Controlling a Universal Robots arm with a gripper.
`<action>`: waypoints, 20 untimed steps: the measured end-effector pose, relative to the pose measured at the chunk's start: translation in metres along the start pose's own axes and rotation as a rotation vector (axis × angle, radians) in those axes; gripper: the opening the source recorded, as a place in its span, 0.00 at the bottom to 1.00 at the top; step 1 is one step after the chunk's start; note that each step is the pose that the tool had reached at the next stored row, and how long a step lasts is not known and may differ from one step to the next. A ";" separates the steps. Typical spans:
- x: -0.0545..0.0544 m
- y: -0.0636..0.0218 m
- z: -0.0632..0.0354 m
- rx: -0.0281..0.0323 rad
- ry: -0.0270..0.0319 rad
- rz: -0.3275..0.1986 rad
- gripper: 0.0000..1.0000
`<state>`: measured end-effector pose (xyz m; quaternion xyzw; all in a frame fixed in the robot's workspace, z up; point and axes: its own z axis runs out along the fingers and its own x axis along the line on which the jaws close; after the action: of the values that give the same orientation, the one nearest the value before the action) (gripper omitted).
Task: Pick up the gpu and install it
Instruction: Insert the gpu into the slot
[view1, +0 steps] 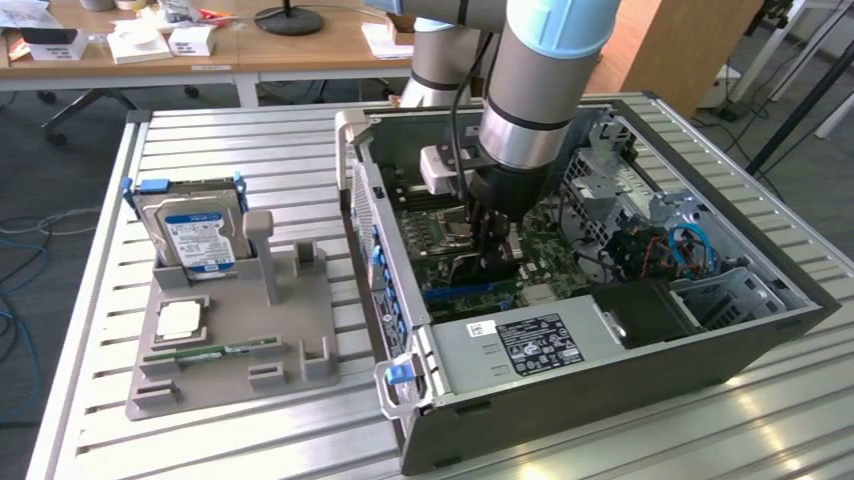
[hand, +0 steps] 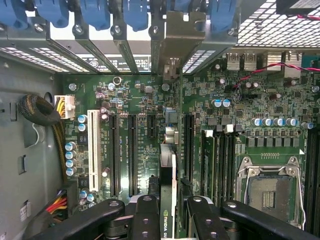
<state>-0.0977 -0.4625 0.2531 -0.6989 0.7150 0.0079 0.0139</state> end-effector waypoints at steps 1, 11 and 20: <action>0.000 0.0000 0.0000 0.0000 0.0001 0.000 0.26; 0.000 0.0002 0.0008 -0.0002 0.0003 0.000 0.26; -0.001 0.0002 0.0011 -0.0001 0.0002 0.000 0.26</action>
<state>-0.0978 -0.4620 0.2520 -0.6990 0.7150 0.0078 0.0138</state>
